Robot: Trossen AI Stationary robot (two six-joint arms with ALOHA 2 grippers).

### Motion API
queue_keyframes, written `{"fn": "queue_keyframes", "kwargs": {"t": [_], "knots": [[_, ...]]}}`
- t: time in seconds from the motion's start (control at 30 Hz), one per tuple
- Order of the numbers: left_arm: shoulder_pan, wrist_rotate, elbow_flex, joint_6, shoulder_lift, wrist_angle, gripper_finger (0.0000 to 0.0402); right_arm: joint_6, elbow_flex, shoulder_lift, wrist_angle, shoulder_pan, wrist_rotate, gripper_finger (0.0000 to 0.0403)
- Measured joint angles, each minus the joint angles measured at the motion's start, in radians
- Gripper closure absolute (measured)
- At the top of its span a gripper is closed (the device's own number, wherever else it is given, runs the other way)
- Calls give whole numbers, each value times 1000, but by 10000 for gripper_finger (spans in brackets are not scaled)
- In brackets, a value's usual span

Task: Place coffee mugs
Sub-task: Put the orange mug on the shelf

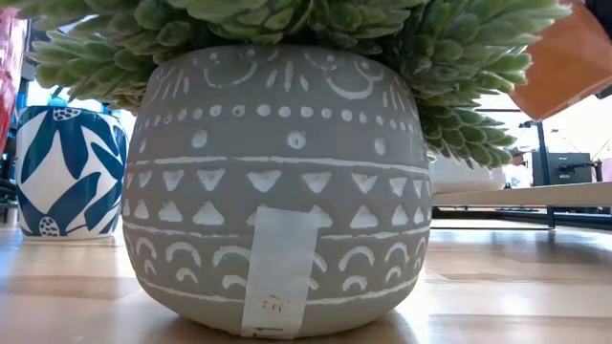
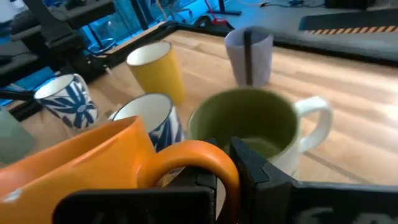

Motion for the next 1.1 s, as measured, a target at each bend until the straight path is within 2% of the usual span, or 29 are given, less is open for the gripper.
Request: {"fn": "queue_keyframes", "kwargs": {"t": [0.2,0.37,0.7,1.1], "knots": [[0,1,0,12,0,12,241,89,0,123,58,19,-1,403],[0,2,0,12,0,17,241,126,0,210,117,18,-41,403],[0,3,0,47,1,67,241,156,1,362,208,18,32,403],[0,3,0,76,1,69,241,159,3,426,240,18,79,403]]}}
